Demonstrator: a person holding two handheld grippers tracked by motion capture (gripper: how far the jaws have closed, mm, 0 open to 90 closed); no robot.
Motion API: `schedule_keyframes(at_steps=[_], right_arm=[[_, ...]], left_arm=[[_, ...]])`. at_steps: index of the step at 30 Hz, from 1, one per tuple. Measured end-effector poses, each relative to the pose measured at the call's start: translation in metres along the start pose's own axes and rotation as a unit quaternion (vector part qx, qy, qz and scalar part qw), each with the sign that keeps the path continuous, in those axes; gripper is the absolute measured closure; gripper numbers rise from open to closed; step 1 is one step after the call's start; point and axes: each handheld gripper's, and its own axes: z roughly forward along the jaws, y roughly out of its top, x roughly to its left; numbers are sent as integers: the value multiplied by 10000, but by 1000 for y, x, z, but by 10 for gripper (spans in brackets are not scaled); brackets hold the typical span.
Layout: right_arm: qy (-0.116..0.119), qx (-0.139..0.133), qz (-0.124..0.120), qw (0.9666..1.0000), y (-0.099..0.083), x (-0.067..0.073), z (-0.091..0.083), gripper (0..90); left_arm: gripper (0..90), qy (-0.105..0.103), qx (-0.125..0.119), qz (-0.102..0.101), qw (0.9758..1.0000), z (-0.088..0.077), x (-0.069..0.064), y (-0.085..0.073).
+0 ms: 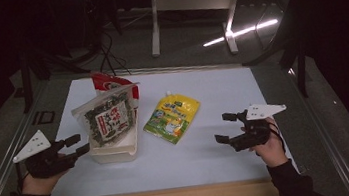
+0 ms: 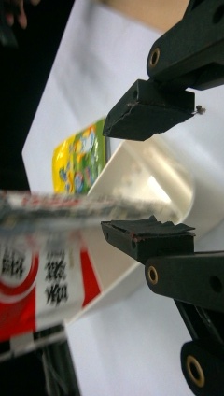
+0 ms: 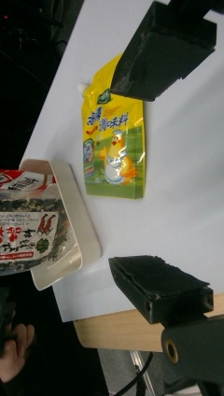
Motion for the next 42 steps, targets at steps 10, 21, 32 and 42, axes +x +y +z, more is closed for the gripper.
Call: schedule_keyframes(at_steps=[10, 21, 32, 42], right_arm=[[40, 26, 33, 10000, -3, 2, 6, 143], [100, 22, 119, 9999, -6, 2, 8, 158], [-136, 12, -191, 9997, -11, 2, 14, 175], [-251, -268, -30, 9993, -15, 0, 16, 146]], left_arm=[[482, -543, 117, 95, 9984, 12, -38, -5], [341, -1200, 186, 164, 9925, 40, -79, 6], [53, -1297, 287, 110, 9911, 82, -102, 6], [44, -1295, 389, 284, 9904, 114, -125, -8]])
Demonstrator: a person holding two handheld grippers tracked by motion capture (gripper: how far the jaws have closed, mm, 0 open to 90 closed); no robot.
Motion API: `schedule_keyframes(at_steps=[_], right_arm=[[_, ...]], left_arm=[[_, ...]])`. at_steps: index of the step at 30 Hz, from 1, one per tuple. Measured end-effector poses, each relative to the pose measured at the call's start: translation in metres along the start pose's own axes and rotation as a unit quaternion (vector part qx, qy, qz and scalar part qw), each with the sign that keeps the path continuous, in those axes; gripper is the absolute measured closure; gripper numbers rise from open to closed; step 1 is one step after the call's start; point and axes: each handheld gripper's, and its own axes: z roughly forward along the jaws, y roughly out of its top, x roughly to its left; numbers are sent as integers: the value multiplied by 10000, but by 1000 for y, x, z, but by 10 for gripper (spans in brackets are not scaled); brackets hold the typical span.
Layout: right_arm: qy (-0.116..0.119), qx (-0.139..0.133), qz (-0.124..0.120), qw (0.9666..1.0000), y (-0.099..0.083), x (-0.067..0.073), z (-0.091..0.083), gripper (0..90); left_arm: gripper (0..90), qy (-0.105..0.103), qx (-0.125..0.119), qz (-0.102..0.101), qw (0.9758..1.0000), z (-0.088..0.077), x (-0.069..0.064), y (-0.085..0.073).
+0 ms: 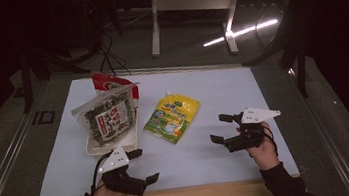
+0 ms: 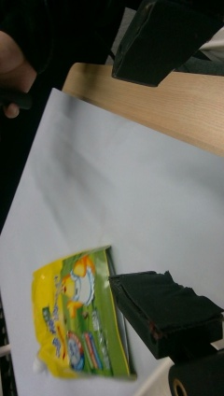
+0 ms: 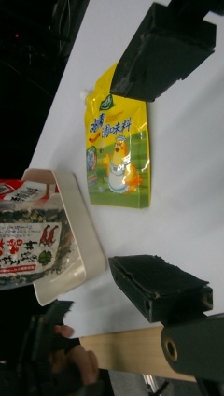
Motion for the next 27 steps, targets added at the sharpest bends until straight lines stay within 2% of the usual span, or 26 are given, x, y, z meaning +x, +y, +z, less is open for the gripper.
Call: schedule_keyframes(at_steps=[4, 8, 10, 15, 16, 18, 21, 24, 26, 27], right_arm=[[-114, 24, 6, 9999, -3, 0, 2, 141], [-70, -52, 213, 9997, -6, 2, 4, 124], [-69, 18, 269, 9996, -6, 5, 7, 102], [-104, 54, 293, 9995, -5, 8, 12, 102], [-56, 90, 256, 9996, -3, 9, 16, 144], [-142, 158, 210, 9996, 0, 9, 20, 168], [-226, 185, 137, 9995, 4, 8, 25, 190], [-317, 269, 61, 9991, 10, 6, 39, 275], [-298, 283, 25, 9992, 12, 6, 42, 279], [-360, 326, -33, 9988, 16, 5, 50, 363]], left_arm=[[44, -27, 49, 13, 10000, 6, -3, -4], [44, 33, 37, 35, 10000, 6, -4, -7], [44, 23, 20, 32, 10000, 6, -4, -7], [44, 62, -14, 25, 10000, 6, -3, -7], [44, 65, -103, 28, 9999, 6, -2, -5], [44, 39, -113, 16, 9999, 7, -2, -5], [44, 39, -105, 23, 9999, 7, -2, -5], [44, 24, -18, 118, 9999, 11, -3, -7], [44, 37, -18, 148, 9999, 11, -3, -8], [44, 23, 36, 209, 9998, 12, -3, -9]])
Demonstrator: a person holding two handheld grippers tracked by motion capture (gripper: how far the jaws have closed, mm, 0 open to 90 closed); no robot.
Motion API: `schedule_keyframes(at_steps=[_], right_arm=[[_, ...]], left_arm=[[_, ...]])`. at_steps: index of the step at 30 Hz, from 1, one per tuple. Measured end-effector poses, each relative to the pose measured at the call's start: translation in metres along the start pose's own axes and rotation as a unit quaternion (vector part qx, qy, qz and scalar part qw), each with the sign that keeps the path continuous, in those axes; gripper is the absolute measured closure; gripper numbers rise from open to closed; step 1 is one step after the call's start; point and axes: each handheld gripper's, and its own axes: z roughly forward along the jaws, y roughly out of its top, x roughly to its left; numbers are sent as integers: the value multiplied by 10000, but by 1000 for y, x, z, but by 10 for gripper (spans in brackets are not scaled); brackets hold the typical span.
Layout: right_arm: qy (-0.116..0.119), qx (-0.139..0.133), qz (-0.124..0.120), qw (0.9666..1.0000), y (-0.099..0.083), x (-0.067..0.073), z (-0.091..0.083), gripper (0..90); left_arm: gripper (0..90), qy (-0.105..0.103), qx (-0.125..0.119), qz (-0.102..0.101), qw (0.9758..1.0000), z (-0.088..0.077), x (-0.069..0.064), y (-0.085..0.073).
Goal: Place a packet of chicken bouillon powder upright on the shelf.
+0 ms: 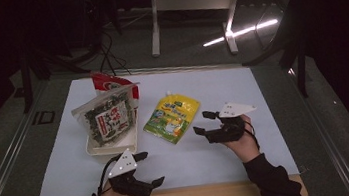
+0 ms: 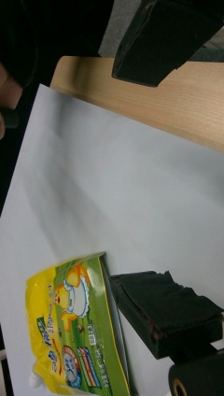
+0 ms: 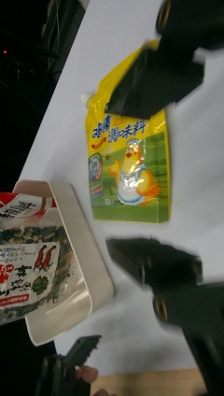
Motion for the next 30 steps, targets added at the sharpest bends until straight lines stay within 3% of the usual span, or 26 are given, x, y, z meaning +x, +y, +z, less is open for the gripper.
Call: schedule_keyframes(at_steps=[2, 4, 10, 13, 14, 18, 23, 30], right_arm=[[-13, -46, 32, 10000, 5, -1, 6, 394], [-2, 2, 15, 10000, 11, -2, 14, 511], [-135, -6, 35, 9999, 25, -11, 39, 684], [-152, -2, 39, 9999, 27, -13, 44, 709], [-180, 104, 49, 9998, 32, -19, 56, 733], [-205, 210, 87, 9995, 35, -28, 74, 845], [-286, 425, 138, 9986, 35, -41, 97, 896], [-485, 649, 317, 9962, 35, -60, 123, 899]], left_arm=[[44, 3, -9, -4, 10000, 0, 0, -1], [44, 1, -8, -19, 10000, 0, 1, -2], [44, 26, -13, -19, 10000, -2, -1, -4], [44, 57, -19, 3, 10000, -4, -3, -5], [44, 49, -11, -2, 10000, -4, -3, -5], [44, 54, -29, -22, 10000, -6, -3, -6], [44, 64, -34, -21, 10000, -7, -3, -6], [44, 34, -14, -59, 10000, -7, -5, -8]])
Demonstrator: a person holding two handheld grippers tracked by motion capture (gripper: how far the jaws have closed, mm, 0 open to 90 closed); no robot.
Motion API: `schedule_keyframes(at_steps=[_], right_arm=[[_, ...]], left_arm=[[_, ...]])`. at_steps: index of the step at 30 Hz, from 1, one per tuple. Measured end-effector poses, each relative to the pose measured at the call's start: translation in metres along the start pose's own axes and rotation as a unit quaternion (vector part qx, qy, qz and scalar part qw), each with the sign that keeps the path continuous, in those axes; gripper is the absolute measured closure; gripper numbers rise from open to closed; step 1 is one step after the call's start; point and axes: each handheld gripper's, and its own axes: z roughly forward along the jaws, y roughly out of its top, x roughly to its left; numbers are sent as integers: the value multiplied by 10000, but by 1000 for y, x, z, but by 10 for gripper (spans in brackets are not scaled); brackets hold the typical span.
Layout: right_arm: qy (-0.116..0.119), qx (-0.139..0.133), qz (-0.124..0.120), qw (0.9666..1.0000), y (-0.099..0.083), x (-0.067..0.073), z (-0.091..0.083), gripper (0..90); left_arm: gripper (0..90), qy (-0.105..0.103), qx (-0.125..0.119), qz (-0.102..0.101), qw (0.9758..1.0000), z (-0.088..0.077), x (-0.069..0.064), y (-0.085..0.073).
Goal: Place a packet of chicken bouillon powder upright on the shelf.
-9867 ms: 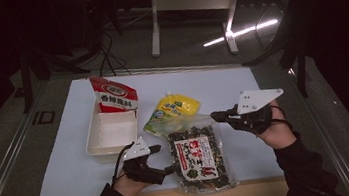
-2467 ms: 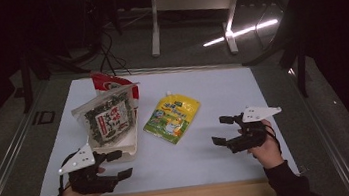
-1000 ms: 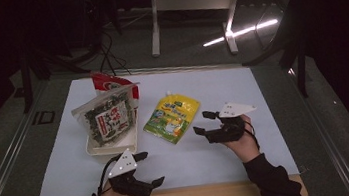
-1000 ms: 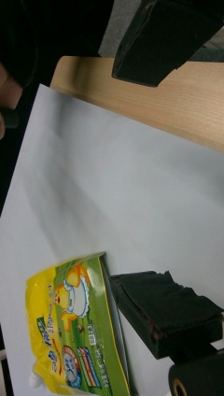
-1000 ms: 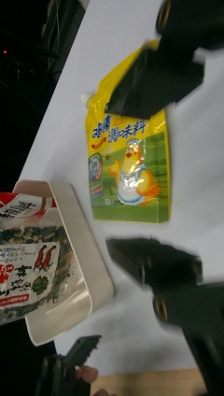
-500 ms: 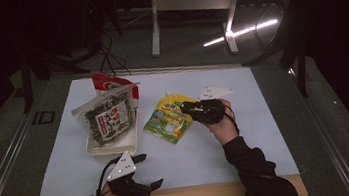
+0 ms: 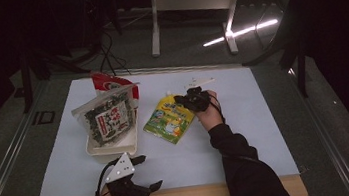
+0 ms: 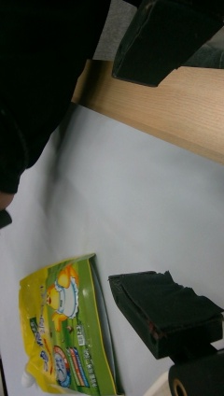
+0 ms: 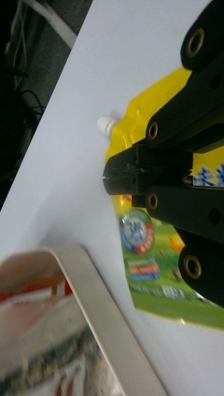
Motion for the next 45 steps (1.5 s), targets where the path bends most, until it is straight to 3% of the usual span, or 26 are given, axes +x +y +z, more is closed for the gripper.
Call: schedule_keyframes(at_steps=[9, 22, 28, 39, 41, 45], right_arm=[[-388, 184, 155, 9990, 11, -21, 25, 899], [-663, 526, 327, 9959, 15, -41, 59, 900], [-661, 664, 489, 9944, 12, -51, 69, 900], [-754, 927, 716, 9903, 11, -54, 89, 900], [-884, 1105, 725, 9873, 9, -54, 95, 900], [-846, 1102, 785, 9872, 8, -55, 98, 900]], left_arm=[[44, 12, 20, -16, 10000, -2, -1, -2], [44, 153, -22, -72, 9999, -11, -4, -6], [44, 203, 16, -98, 9997, -14, -5, -9], [44, 295, 35, -139, 9995, -18, -6, -12], [44, 301, 35, -151, 9994, -19, -6, -12], [44, 295, 57, -146, 9994, -18, -5, -13]])
